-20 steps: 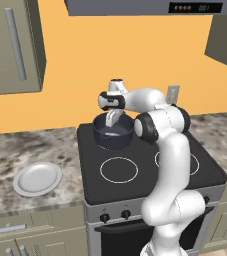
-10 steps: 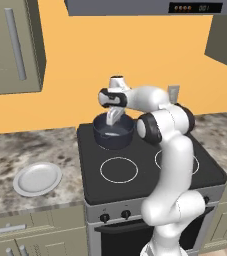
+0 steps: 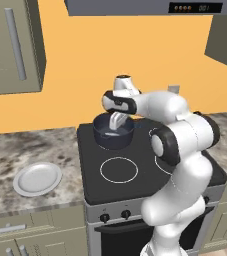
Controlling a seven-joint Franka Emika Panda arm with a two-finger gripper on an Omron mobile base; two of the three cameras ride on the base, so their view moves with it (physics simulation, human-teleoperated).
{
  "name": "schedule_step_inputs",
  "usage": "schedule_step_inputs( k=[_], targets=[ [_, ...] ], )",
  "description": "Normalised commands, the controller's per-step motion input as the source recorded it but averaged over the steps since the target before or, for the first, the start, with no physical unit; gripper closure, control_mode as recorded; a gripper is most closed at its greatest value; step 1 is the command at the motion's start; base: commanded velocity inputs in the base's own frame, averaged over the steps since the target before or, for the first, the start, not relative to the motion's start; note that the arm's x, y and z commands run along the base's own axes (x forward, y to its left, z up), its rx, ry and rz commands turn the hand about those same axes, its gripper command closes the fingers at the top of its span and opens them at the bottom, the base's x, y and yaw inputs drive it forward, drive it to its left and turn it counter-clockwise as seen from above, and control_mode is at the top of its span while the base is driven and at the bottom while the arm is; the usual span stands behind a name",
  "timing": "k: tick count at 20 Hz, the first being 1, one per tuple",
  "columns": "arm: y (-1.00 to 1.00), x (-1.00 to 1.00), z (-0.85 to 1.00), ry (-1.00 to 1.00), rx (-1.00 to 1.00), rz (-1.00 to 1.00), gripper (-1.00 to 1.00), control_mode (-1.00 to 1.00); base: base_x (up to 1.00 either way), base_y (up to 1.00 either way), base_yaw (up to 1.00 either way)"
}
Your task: Retrieve the frozen meat and place it in the pot on a burner. Then turn the burner on.
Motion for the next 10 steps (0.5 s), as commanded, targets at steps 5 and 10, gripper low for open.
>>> schedule_step_inputs(
  k=[5, 10],
  targets=[
    [0.00, -1.00, 0.13, -0.10, 0.00, -0.10, -1.00, -1.00, 0.00, 0.00, 0.00],
    [0.00, -0.81, 0.09, -0.02, 0.00, -0.17, -1.00, -1.00, 0.00, 0.00, 0.00]
  ],
)
